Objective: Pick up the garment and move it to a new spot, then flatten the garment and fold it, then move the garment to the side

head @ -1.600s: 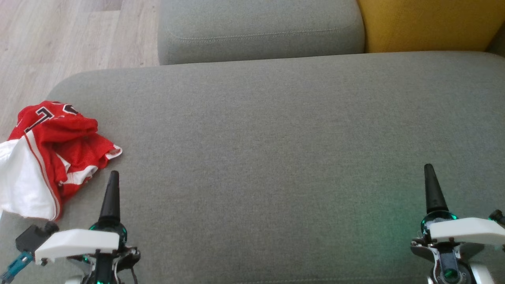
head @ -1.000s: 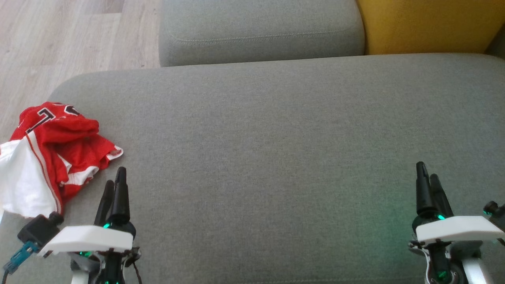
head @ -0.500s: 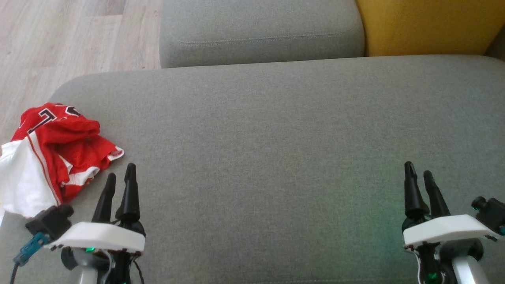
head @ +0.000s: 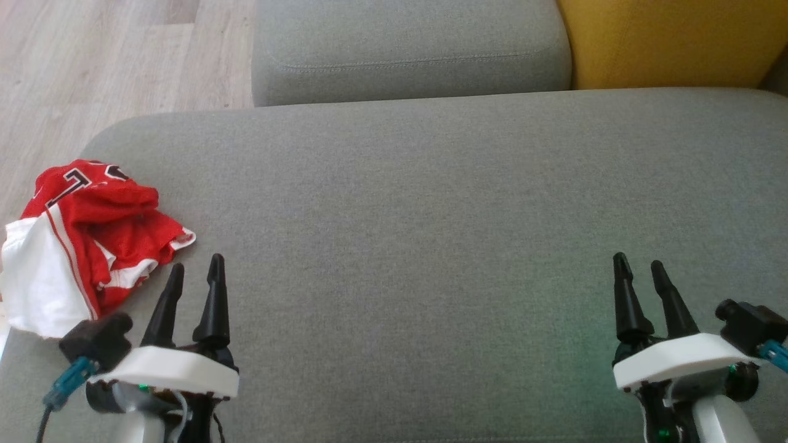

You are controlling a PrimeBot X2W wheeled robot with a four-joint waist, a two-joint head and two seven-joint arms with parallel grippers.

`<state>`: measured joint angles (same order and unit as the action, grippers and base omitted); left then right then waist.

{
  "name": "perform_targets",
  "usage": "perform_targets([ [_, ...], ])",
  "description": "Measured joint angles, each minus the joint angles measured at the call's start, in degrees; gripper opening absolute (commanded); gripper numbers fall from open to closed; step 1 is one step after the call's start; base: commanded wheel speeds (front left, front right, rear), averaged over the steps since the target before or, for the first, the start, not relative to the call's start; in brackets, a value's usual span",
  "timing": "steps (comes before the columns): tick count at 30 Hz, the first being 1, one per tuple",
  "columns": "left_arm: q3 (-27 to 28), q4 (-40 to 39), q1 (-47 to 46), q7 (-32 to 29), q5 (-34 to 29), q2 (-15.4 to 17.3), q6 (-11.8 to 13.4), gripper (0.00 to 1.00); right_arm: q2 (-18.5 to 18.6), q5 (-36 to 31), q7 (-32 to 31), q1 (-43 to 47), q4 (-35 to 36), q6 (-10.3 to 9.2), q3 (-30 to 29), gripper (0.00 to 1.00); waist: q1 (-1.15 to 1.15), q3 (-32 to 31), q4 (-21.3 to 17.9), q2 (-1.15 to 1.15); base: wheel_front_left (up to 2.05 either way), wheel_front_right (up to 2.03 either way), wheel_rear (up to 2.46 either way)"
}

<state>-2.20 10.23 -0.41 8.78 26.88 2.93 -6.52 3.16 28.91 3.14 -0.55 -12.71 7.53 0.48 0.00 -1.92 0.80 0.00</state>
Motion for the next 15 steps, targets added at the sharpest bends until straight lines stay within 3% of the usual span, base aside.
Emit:
perform_targets([
  [15,-0.90,-0.67,0.16,2.49,-10.29,0.20,0.08,1.00,-0.37,-9.82,1.26,0.02,-0.01,0.01,0.58,1.00,0.00,-0.01,0.19,0.00,0.00,0.00,0.00],
])
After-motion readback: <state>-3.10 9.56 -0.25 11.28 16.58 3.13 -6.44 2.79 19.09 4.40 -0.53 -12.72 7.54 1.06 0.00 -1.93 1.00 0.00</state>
